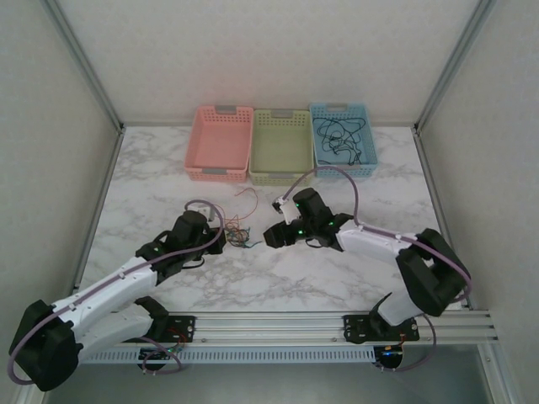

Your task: Untangle the cables

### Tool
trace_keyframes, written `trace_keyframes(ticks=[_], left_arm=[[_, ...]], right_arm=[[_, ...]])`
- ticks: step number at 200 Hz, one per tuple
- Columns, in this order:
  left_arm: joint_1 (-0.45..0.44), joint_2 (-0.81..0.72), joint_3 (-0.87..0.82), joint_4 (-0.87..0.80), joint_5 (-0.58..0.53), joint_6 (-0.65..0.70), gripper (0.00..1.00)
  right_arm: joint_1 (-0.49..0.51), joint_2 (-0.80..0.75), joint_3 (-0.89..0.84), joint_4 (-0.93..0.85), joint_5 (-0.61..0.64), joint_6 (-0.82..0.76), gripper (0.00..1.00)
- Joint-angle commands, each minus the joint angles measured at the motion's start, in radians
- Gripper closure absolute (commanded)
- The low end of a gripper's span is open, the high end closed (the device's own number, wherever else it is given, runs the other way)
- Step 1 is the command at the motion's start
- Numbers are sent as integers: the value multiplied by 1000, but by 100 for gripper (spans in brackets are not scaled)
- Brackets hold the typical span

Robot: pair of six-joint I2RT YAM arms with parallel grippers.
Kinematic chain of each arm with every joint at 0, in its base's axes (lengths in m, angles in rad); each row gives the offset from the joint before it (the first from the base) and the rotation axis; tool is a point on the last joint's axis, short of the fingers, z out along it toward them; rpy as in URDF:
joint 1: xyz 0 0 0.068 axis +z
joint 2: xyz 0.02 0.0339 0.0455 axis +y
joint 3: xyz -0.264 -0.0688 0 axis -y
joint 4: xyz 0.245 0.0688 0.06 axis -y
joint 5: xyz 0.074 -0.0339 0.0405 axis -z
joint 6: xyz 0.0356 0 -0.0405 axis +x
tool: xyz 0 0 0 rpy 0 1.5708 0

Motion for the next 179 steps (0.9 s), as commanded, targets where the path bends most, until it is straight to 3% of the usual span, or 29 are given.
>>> trace_keyframes(ticks=[1,71,150,179], left_arm=[[10,-30,-11,-48,-23,-18,100],[10,-109,-72,-87,-44,-49,100],[10,-107,-75,-82,-45,-45,100],[10,-107,-77,-83,-45,-47,100]], right_arm=[[4,71,82,32,79,51,47],[30,330,288,68,267,461,48],[35,493,432,58,299,599,52],[40,532,464,61,288,625,63]])
